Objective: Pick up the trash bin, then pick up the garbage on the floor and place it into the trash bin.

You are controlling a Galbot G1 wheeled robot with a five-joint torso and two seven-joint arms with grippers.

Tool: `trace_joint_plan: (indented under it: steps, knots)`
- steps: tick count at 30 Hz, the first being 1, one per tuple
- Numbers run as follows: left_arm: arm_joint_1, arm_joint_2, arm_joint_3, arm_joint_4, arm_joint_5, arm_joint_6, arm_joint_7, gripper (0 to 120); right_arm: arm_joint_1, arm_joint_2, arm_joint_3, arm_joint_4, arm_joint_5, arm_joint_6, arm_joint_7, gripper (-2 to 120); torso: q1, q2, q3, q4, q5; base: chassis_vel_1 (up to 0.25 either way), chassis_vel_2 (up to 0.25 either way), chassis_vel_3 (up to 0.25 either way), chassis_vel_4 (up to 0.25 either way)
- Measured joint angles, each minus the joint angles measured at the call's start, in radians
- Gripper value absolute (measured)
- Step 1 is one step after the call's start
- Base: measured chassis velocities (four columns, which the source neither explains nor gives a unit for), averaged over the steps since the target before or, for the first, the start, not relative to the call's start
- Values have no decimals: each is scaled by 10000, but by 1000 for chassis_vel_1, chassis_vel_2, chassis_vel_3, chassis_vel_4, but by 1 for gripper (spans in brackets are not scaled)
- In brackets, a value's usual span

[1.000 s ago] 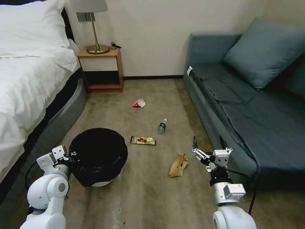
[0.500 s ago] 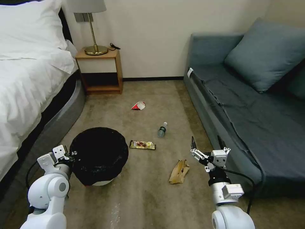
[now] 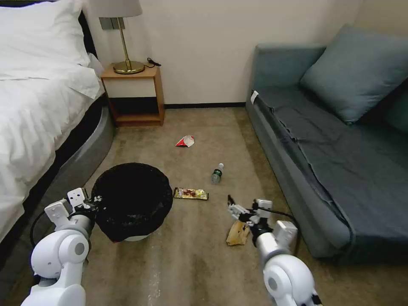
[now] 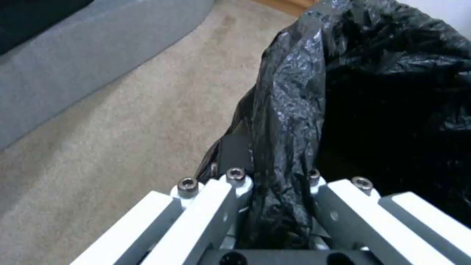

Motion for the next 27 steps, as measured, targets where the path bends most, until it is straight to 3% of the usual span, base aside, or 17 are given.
trace_joint_plan:
  steps: [4,8,11,19,27]
  knots:
    - [12,-41,-29,173,35,0,45,4,1335,28,-521,-1665,1338,-330,1254,100,1,-1,1,1,0,0,0,0,0]
    - [49,-79,-30,278,104,0,81,4,2003,187,-786,-2577,1837,-378,1777,100,0,0,1,0,-2,0,0,0,0]
    - [105,-135,-99,365,195,0,126,4,3065,415,-1196,-4393,2811,-375,2804,100,0,0,1,2,-1,0,0,0,0]
    - [156,-191,-159,355,224,-1,131,4,3695,391,-1228,-6055,2829,-106,2936,100,1,-1,1,-1,-1,0,0,0,0]
    - [230,-198,-228,289,228,-1,140,4,4010,393,-1128,-7324,2367,275,2426,100,1,-1,0,-1,0,0,0,0,0]
